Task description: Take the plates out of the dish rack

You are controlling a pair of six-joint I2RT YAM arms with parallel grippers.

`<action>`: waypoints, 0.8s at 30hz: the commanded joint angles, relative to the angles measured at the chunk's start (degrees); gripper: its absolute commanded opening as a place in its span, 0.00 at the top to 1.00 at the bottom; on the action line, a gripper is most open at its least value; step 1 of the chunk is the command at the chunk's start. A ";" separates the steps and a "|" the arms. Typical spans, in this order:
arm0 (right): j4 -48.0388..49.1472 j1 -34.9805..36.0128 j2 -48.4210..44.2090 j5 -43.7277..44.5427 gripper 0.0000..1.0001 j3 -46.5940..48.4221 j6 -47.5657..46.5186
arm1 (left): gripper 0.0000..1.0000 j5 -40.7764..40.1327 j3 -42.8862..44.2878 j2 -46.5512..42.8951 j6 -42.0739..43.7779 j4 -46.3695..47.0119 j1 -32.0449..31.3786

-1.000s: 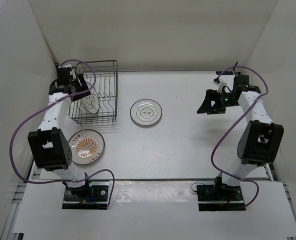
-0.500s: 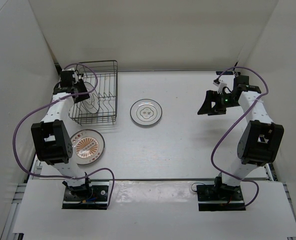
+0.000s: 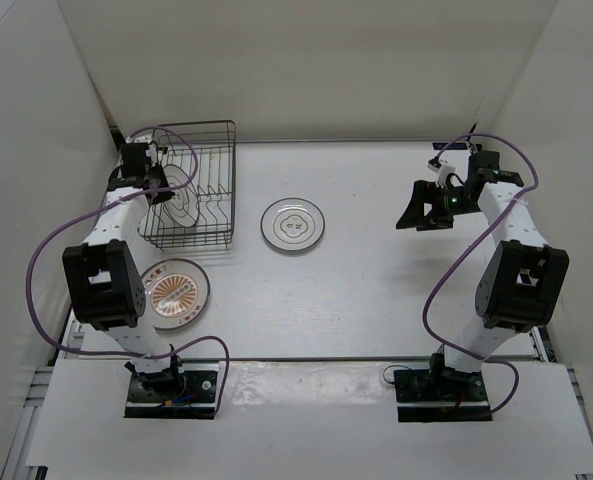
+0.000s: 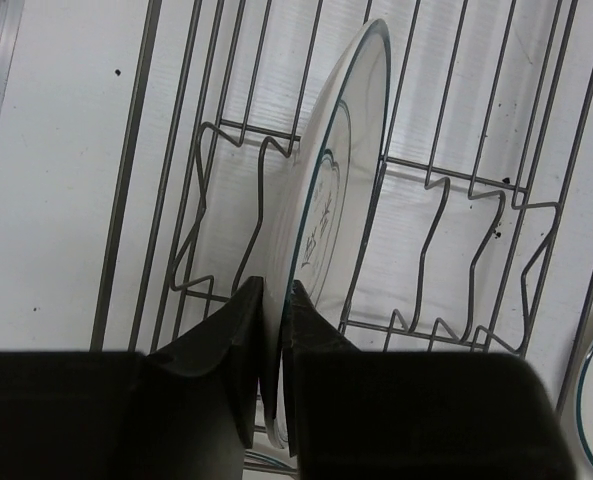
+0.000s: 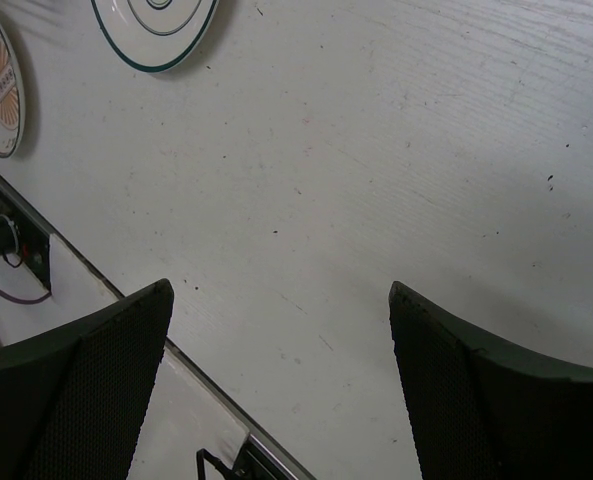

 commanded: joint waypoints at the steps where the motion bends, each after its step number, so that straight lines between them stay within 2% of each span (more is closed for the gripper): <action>1: -0.70 -0.25 0.69 -0.95 0.10 2.06 0.83 | 0.79 -0.22 -1.08 -3.38 1.03 0.56 0.03; 8: -0.09 -0.34 1.57 -1.83 0.10 1.70 2.68 | 0.89 -0.75 3.39 -5.84 4.81 -1.72 0.29; 16: 0.88 -0.34 1.84 -2.53 0.10 1.09 2.77 | 0.98 -3.47 10.08 -9.27 5.17 -1.63 0.20; 23: 1.67 -0.16 2.54 -3.33 0.10 1.44 3.38 | 0.99 -3.74 10.36 -13.75 -0.28 2.67 0.02; 24: 1.93 -0.25 2.63 -3.50 0.10 1.35 3.38 | 0.99 -2.87 9.57 -14.01 -3.42 3.63 0.02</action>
